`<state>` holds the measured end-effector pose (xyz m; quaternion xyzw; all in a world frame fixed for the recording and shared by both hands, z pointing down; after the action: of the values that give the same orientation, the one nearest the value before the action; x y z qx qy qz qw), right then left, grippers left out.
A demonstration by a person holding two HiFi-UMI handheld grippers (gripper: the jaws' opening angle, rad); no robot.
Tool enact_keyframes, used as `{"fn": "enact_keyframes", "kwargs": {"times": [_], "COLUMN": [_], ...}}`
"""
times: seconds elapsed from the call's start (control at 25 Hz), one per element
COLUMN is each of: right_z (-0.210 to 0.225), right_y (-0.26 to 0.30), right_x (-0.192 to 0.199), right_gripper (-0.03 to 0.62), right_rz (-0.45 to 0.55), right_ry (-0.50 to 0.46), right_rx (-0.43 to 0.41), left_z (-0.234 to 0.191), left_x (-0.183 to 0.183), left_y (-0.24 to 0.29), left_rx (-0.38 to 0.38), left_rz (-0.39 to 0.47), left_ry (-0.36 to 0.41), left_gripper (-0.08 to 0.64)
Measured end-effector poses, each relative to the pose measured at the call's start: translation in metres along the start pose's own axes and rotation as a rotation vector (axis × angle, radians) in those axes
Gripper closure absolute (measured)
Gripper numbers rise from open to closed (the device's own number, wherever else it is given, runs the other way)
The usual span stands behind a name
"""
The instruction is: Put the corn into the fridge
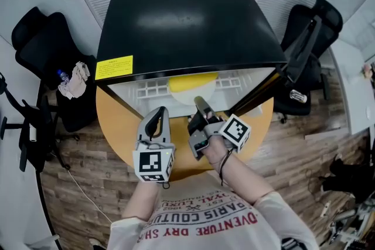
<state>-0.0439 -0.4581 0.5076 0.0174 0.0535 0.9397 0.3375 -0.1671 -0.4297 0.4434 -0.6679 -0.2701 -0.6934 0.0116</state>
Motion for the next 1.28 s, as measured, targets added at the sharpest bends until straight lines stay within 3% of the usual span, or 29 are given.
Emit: {"fn": "enact_keyframes", "kwargs": {"times": [0.48,0.96,1.2,1.28], "right_z": [-0.006,-0.005,-0.007,-0.012], "right_y": [0.014,0.02,0.018,0.018], "right_x": [-0.004,-0.006,-0.004,-0.003], "right_gripper": [0.515,0.506,0.5,0.46], "right_rz": [0.061,0.076,0.067,0.056], "right_ry": [-0.117,-0.171,-0.207,-0.236], "right_rx": [0.011,-0.016,0.027,0.013], "left_z": [-0.004,-0.005,-0.003,-0.003], "left_x": [0.008,0.011,0.013,0.013], "left_y": [0.004,0.008,0.008,0.008], "left_rx": [0.002,0.018,0.023,0.023], "left_rz": [-0.021,-0.023,-0.026,-0.026], "left_ry": [-0.022,-0.044,-0.049,-0.048], "left_gripper": [0.531,0.531,0.531,0.531]}}
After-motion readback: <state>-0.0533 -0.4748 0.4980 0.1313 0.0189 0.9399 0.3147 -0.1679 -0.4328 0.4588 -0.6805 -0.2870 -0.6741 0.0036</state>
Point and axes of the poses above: the fingertips, and each gripper's own axes: y forward along the fingers, z to its right, x out of its underside, the point moved 1 cm from there along -y, backward along the fingers, and after that the axes turned 13 degrees about -z, right-handed, at the moved point
